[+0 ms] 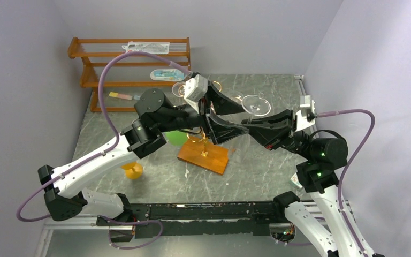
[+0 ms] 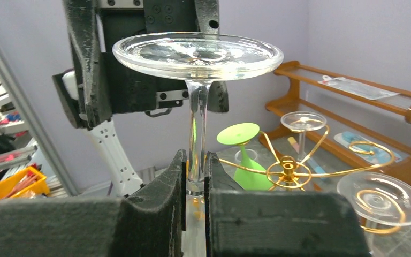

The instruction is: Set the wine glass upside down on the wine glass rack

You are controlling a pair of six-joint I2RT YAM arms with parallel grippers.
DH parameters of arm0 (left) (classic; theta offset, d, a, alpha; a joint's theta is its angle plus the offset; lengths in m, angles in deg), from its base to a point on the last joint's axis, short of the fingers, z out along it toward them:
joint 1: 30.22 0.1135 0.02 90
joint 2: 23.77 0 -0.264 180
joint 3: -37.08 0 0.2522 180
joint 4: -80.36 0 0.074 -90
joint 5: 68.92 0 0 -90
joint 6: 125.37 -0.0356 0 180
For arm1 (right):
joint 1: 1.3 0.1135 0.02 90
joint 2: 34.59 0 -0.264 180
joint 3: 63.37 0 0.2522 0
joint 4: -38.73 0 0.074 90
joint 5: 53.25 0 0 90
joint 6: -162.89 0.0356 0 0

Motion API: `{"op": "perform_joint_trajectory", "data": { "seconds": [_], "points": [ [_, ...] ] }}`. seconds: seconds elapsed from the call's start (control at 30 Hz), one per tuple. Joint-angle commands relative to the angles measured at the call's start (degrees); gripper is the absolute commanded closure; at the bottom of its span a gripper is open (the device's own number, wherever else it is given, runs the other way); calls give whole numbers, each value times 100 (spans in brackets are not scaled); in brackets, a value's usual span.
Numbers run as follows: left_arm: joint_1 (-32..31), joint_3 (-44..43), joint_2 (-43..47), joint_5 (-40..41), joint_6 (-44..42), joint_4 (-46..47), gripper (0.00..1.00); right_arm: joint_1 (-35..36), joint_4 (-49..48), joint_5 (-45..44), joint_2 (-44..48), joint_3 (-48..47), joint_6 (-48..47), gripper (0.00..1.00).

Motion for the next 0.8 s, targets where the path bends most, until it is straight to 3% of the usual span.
{"op": "perform_joint_trajectory", "data": {
  "seconds": [0.0, 0.1, 0.47, 0.6, 0.77],
  "points": [
    [-26, 274, 447, 825, -332, -277, 22, -8, 695, -705, 227, -189, -419, 100],
    [-26, 409, 791, 1422, -566, -653, 17, -8, 1280, -912, 304, -350, -748, 100],
    [-26, 822, 1722, 2869, -1079, -1963, 14, -3, 3209, -1659, 354, -642, -1936, 100],
    [-27, 965, 1798, 3315, -1123, -2321, 14, -8, 3448, -1813, 274, -542, -2226, 100],
    [-26, 1141, 1778, 3640, -1051, -2568, 16, -8, 3026, -1342, 114, -34, -2267, 100]
  ]
}}
